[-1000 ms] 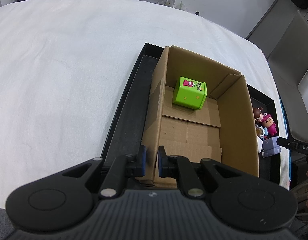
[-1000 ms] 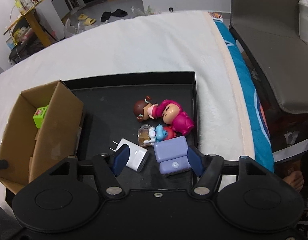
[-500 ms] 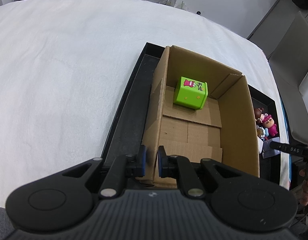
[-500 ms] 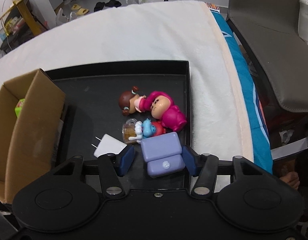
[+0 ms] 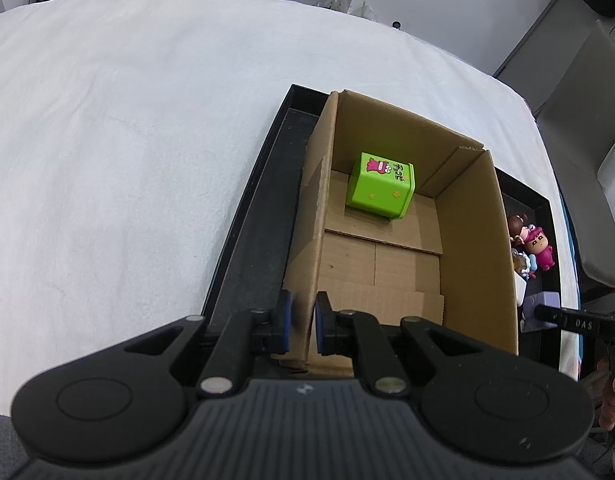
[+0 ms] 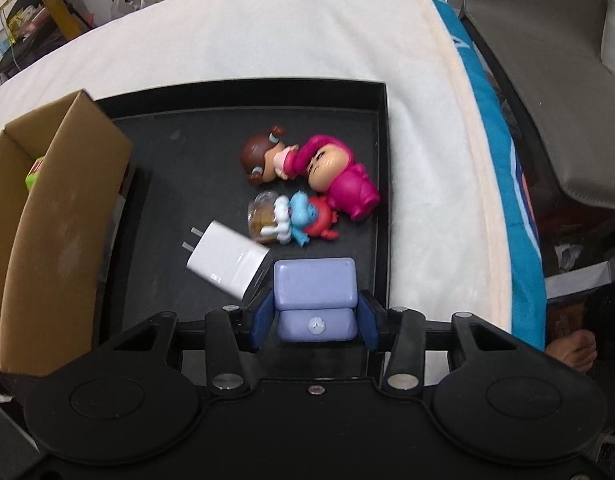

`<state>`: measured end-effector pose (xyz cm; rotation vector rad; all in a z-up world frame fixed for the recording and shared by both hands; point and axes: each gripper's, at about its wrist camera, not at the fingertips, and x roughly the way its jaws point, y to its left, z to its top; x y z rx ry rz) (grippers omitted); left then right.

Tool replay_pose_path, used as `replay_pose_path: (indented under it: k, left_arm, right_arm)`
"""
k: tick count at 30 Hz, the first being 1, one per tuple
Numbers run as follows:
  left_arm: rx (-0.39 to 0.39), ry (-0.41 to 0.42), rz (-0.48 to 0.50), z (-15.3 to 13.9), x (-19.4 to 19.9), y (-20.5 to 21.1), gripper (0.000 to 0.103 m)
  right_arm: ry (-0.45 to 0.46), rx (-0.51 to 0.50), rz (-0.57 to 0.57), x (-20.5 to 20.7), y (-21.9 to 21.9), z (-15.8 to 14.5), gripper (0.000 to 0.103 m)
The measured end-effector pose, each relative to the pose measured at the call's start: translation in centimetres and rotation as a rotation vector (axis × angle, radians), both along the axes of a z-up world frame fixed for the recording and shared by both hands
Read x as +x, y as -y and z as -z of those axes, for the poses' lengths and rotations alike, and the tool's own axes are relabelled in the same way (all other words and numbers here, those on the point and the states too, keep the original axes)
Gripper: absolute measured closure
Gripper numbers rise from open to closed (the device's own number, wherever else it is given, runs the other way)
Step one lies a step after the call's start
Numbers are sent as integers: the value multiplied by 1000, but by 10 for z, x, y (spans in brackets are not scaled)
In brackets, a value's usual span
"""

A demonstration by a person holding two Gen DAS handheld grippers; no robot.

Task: Organize rigid objects
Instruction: 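Close the right gripper on the lavender block toy, then lift the lavender block toy and carry it over the box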

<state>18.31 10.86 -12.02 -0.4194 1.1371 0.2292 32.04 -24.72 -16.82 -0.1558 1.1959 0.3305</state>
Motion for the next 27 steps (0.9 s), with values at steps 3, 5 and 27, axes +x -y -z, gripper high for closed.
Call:
replay_pose_path:
  k: [3, 5, 27]
  left_arm:
    - [1, -1, 1, 0, 0, 0, 93]
    - [3, -2, 3, 0, 0, 0, 93]
    - [-13, 3, 5, 1, -1, -1, 93]
  right_arm:
    - [-18, -2, -12, -5, -1, -1, 59]
    - [-32, -4, -12, -7, -1, -1, 59]
    - [6, 43, 15, -5, -2, -5, 60]
